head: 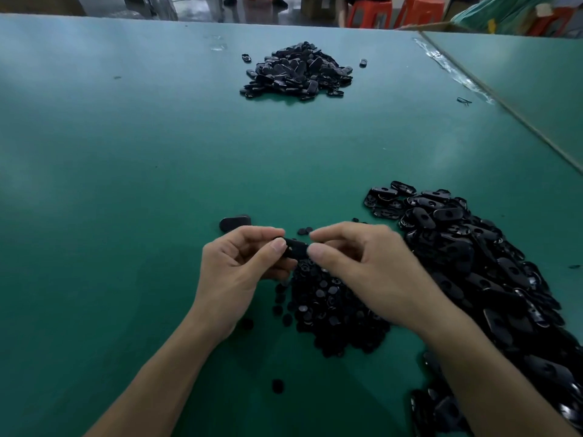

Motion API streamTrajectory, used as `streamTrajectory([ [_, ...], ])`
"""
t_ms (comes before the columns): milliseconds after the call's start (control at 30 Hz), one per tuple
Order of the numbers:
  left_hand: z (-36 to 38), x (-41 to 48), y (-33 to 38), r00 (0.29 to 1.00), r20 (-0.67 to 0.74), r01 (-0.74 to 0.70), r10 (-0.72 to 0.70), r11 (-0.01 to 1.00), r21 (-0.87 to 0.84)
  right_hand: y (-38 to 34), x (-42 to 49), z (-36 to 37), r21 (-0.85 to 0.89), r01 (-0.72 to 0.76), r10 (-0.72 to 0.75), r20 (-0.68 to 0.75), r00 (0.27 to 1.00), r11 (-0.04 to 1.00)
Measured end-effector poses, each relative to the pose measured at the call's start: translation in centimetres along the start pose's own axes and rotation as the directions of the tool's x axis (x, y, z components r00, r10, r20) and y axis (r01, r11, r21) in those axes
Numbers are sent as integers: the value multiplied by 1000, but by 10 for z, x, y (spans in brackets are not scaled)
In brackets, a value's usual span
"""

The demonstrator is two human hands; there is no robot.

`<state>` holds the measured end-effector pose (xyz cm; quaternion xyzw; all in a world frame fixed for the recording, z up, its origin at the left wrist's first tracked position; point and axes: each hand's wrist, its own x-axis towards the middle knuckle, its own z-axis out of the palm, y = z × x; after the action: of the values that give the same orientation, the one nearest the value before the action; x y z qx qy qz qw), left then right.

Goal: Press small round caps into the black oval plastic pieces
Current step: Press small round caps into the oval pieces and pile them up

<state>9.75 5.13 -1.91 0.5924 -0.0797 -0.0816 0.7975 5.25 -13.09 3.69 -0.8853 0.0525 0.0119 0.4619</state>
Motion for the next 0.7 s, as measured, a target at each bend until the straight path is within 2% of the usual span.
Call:
streamTrajectory([
  [67,0,-1,0,1000,19,-3,2,1000,6,-4,2,11,51,11,-13,42,999,999],
  [267,-1,0,-1,999,43,-32,30,998,61,-2,8,16,158,-9,7,14,1000,987],
  [433,-2,-1,-1,994,105,-31,21,995,93,3,9,13,161,3,-6,19,1000,987],
  [500,-2,0,-1,996,84,-32,25,996,87,5,9,11,161,7,-1,-38,999,987],
  [600,0,0,-1,999,30,-22,20,998,62,8,8,2,-6,55,-55,-138,989,998],
  [700,-1,1,0,1000,9,-19,19,999,38,11,3,-7,-193,63,-64,2,998,979],
])
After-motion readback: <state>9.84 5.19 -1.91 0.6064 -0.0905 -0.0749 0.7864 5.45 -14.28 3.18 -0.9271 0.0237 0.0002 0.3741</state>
